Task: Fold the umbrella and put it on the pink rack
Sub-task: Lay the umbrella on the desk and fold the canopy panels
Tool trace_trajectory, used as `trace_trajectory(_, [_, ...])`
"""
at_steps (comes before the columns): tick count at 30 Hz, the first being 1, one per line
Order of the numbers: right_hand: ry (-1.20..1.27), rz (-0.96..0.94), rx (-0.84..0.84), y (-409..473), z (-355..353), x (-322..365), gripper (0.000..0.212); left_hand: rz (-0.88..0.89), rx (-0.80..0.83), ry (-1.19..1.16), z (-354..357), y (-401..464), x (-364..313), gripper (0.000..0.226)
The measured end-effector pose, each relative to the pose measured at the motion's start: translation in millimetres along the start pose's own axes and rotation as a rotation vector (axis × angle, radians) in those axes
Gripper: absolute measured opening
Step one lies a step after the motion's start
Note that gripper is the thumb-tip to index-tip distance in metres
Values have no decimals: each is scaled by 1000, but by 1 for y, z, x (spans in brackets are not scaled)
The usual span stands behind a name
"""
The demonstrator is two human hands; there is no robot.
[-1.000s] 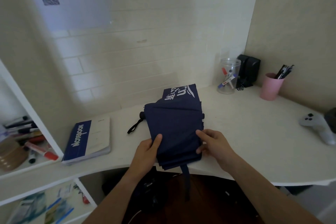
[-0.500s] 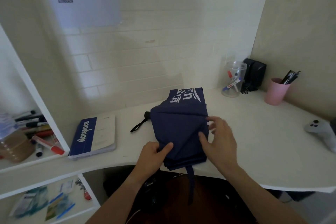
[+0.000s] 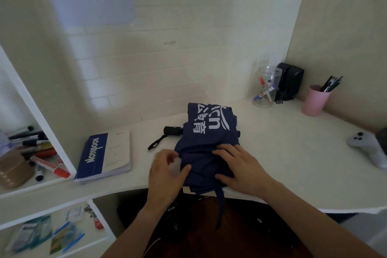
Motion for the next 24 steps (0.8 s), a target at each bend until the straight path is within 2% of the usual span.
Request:
trace_trajectory(2, [17,-4,-9,0,1,-1,69,298,-186,91,-5,-6,-12,30])
trace_trajectory(3, [30,-7,-9,1,1,0,68,498,-170,172,-3,-8,-20,29])
trace_trajectory(4, [45,-6,-8,2,2,-1,69,650,-79,267,1,-10,-26,31])
trace_trajectory(5, [65,-1,-6,2,2,-1,70,724,34,365,7,-10,-28,36])
trace_trajectory(8, [170,64,30,4,0,-8,83,627,245,581,18,-3,-14,55])
trace_trajectory(11, [182,79,82,5,-5,-17,89,587,252,613,18,2,-1,53])
trace_trajectory(14, [101,19,92,4,-6,-23,81,604,274,526,17,13,-5,51])
trace_trajectory(18, [124,-3,122,-2,-3,-29,63,621,442,549,16,24,-3,34])
trace_trajectory(21, [128,3,115,-12,-2,-35,49,576,496,677,18,23,9,54])
trace_trajectory(24, [129,-32,3,-26,-3,-34,48,592,486,773,24,21,14,57])
Point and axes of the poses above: each hand's wrist, its own y-axis towards the middle knuckle, its own z-axis out of the palm, x = y × z, the point moved 2 cm from there along y, towards the middle knuckle, and after that the axes turned 10 degrees about -z, right-handed, at the moved point
